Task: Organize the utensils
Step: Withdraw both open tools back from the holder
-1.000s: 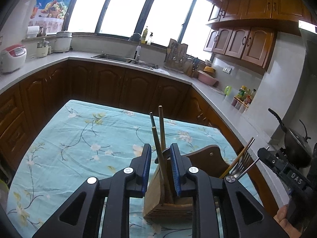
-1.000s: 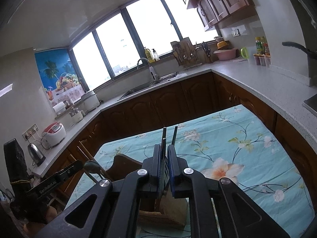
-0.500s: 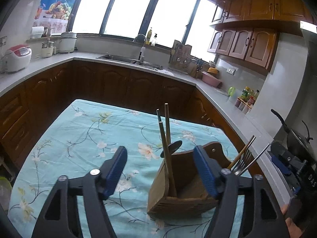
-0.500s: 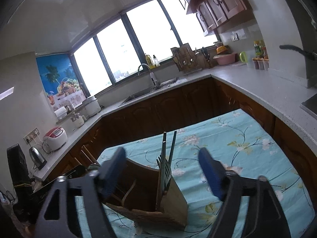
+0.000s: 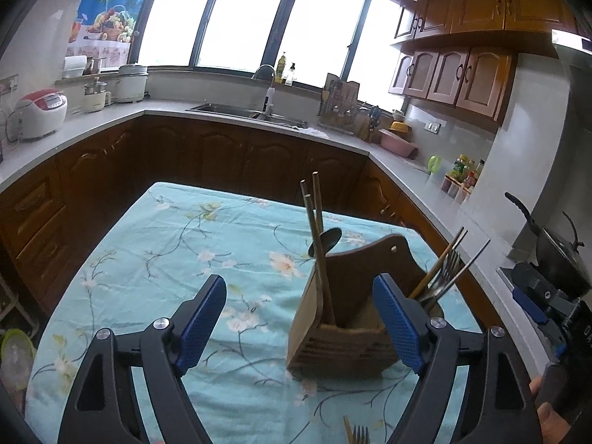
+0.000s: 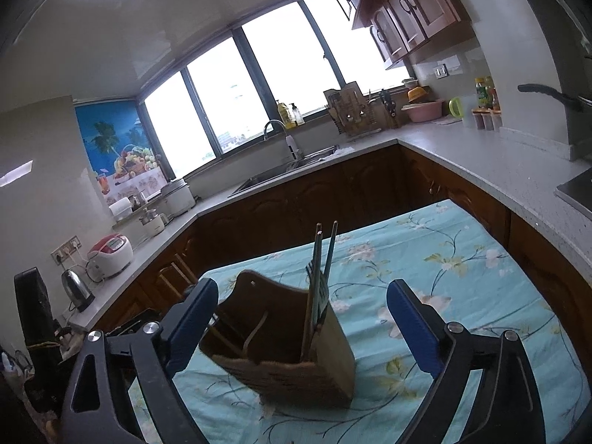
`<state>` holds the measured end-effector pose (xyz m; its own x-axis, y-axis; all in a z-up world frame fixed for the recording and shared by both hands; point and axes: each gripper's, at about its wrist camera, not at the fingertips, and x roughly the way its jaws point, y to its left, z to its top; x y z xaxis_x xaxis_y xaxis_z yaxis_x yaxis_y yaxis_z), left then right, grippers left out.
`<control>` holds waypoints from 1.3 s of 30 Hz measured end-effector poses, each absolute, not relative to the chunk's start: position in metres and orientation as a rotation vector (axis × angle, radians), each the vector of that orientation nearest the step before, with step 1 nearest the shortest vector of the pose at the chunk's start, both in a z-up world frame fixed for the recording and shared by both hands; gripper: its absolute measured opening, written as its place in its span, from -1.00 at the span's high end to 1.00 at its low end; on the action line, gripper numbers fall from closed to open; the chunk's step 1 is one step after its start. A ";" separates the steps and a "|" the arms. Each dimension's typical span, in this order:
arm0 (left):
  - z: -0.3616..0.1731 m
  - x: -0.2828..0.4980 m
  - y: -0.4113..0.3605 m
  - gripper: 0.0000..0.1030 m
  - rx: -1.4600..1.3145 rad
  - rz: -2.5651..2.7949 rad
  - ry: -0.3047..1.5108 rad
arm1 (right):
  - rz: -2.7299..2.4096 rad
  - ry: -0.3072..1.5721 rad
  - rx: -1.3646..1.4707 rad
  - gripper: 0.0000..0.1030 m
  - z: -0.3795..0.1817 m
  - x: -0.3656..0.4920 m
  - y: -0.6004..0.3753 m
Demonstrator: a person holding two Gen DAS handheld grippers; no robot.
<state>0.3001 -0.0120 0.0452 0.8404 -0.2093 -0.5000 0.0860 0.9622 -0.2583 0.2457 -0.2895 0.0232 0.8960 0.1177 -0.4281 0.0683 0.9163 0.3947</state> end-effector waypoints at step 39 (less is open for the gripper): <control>0.042 0.076 0.008 -0.98 -0.064 -0.106 0.422 | 0.027 0.387 0.167 -0.97 0.028 0.067 -0.221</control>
<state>0.0757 0.0082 0.0420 0.9067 -0.1160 -0.4055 0.0895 0.9924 -0.0839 0.0673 -0.2206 0.0277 0.9260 0.0583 -0.3730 0.0052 0.9859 0.1671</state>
